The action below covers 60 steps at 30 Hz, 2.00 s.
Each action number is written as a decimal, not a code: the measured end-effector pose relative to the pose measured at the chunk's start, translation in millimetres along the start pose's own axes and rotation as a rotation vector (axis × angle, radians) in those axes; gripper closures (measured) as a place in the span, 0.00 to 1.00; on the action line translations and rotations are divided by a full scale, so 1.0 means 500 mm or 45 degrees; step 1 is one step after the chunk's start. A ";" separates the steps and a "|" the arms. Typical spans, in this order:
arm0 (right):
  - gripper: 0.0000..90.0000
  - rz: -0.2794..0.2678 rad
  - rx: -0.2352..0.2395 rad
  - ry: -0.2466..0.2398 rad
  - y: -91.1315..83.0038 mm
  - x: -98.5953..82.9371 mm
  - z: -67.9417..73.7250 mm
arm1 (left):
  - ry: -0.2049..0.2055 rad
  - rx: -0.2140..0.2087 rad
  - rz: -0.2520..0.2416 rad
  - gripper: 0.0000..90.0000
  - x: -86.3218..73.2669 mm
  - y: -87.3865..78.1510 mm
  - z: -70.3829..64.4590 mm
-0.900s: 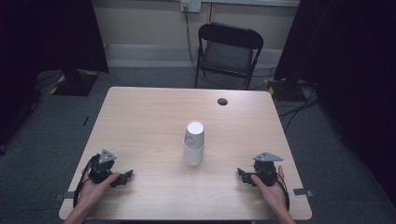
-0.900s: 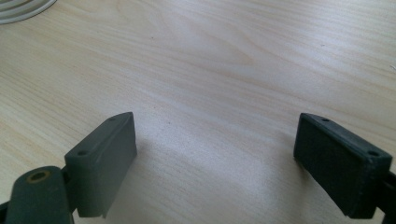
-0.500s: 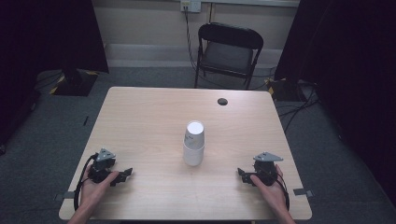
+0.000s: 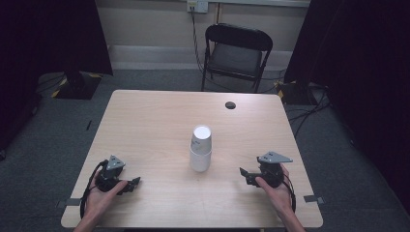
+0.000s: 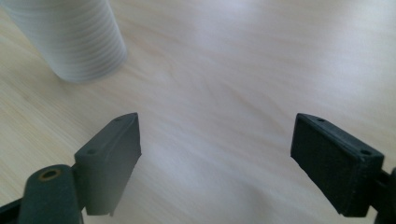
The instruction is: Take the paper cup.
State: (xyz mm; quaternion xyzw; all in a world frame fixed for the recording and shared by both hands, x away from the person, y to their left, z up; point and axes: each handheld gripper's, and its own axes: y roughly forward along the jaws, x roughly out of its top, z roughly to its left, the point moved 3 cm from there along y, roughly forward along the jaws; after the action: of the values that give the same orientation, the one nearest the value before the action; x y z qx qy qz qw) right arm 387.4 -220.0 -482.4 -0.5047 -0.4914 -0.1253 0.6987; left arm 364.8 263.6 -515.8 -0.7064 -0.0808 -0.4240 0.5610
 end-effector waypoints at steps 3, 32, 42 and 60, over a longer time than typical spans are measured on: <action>0.18 -0.037 0.051 -0.023 0.005 0.031 0.015 | 0.000 0.007 -0.009 0.17 -0.001 0.001 0.003; 0.17 -0.199 0.357 -0.248 0.012 0.240 0.157 | -0.011 0.019 -0.073 0.08 -0.007 0.010 0.008; 0.16 -0.248 0.346 -0.249 0.009 0.237 0.177 | -0.008 0.019 -0.069 0.07 -0.007 0.011 0.009; 0.16 -0.228 0.386 -0.216 0.085 0.259 0.186 | -0.005 0.013 -0.066 0.06 -0.006 0.012 0.009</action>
State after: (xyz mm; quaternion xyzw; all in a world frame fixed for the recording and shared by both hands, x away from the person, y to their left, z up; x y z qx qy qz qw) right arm 426.7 -82.1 -401.0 -0.3565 -0.6048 -0.0685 0.7088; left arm 369.0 266.5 -522.3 -0.7020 -0.1023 -0.4368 0.5531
